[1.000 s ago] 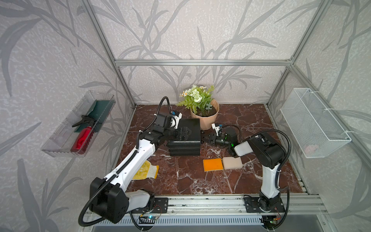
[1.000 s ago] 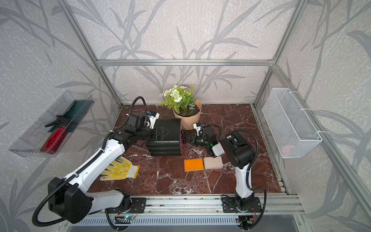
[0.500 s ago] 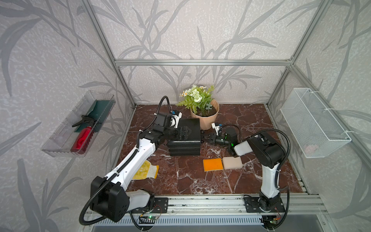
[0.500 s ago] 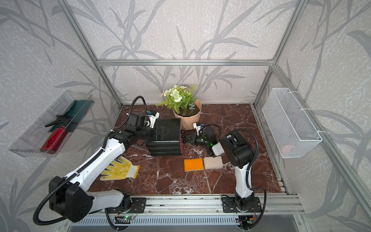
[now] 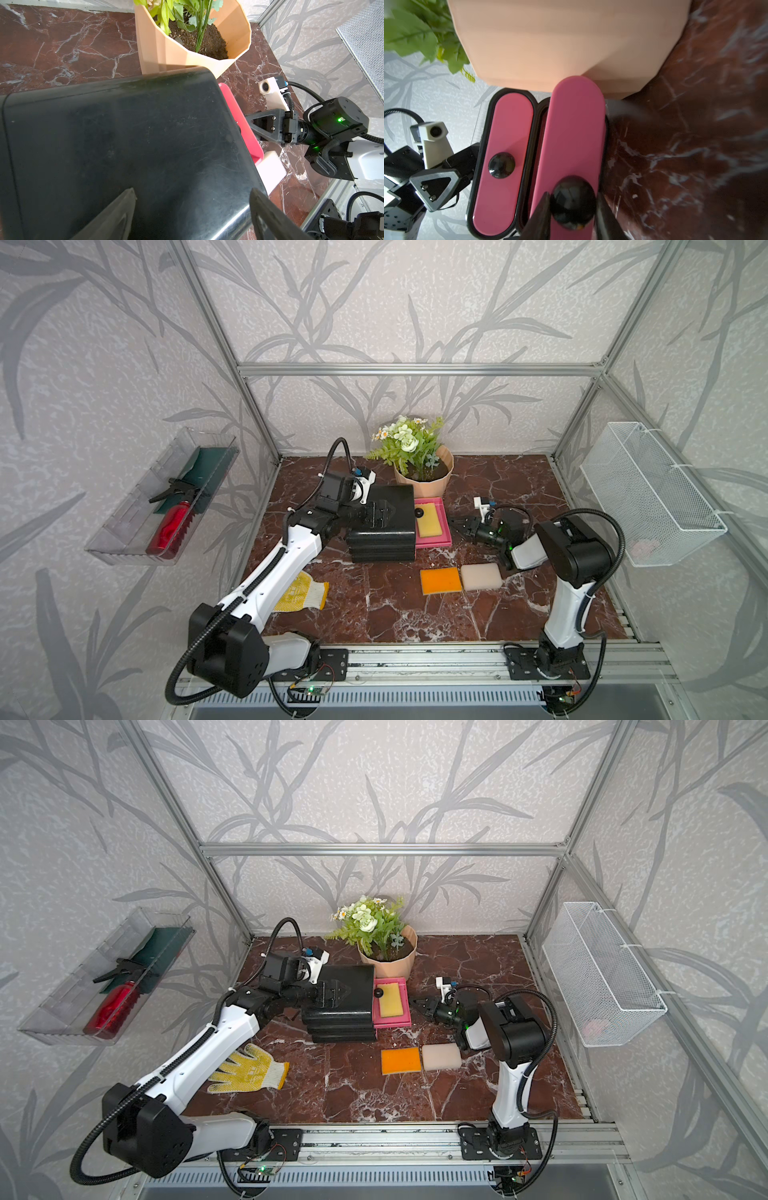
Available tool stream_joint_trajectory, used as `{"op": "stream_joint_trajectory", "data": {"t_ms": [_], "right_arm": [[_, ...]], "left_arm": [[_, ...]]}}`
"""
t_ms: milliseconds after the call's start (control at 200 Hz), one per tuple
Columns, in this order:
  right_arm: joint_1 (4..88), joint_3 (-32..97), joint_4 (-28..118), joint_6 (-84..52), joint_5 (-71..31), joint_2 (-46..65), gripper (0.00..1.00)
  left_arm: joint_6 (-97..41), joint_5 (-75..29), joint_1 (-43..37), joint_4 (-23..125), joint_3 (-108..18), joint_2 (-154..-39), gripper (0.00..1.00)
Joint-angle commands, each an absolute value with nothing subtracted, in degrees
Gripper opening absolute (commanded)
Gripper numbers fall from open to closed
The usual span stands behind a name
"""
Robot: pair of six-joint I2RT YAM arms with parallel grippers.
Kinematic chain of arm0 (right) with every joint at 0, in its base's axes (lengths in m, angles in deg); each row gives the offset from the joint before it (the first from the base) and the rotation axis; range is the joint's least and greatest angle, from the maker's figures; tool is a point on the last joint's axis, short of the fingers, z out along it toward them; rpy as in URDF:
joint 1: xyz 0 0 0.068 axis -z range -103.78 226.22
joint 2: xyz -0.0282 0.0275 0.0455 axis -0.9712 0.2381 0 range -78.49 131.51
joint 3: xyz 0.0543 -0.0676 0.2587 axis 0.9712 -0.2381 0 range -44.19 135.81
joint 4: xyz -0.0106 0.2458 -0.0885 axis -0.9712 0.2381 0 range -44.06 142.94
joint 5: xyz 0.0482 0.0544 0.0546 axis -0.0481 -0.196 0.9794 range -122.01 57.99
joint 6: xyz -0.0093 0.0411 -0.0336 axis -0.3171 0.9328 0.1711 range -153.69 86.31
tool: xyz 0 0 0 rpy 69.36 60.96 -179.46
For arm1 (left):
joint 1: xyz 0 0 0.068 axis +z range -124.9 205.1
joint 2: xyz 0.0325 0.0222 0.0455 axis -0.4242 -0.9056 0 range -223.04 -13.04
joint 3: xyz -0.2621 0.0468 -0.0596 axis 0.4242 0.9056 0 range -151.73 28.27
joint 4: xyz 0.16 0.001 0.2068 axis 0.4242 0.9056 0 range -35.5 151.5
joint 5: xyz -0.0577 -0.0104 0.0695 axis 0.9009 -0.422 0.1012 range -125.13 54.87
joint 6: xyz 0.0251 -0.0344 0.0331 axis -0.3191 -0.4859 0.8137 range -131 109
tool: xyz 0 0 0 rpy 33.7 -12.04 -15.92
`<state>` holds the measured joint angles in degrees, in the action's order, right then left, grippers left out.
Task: Take the sponge out of the drawer
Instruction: Open the drawer in the storage box.
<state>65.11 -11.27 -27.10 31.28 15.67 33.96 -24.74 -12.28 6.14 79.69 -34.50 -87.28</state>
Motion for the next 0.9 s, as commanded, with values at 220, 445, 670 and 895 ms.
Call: {"op": "stream_joint_trajectory", "data": {"t_ms": [220,445,670,895], "right_arm": [[68.44,-12.73,-20.57,26.94,13.38,29.94,0.21],[68.80,-10.87,4.81,14.37,7.06,19.65,0.22],[68.75,-6.29,25.30,4.99,2.12,11.77,0.30],[68.73,-5.17,28.13,4.09,0.33,10.22,0.57]], "left_arm": [[-24.98,-12.36,6.64,86.22,-33.79,-88.40,0.86],[-25.06,-12.07,6.82,86.14,-33.79,-88.04,0.86],[-25.16,-11.66,6.90,86.05,-33.79,-87.82,0.86],[-25.24,-11.65,6.91,86.06,-33.61,-86.99,0.87]]}}
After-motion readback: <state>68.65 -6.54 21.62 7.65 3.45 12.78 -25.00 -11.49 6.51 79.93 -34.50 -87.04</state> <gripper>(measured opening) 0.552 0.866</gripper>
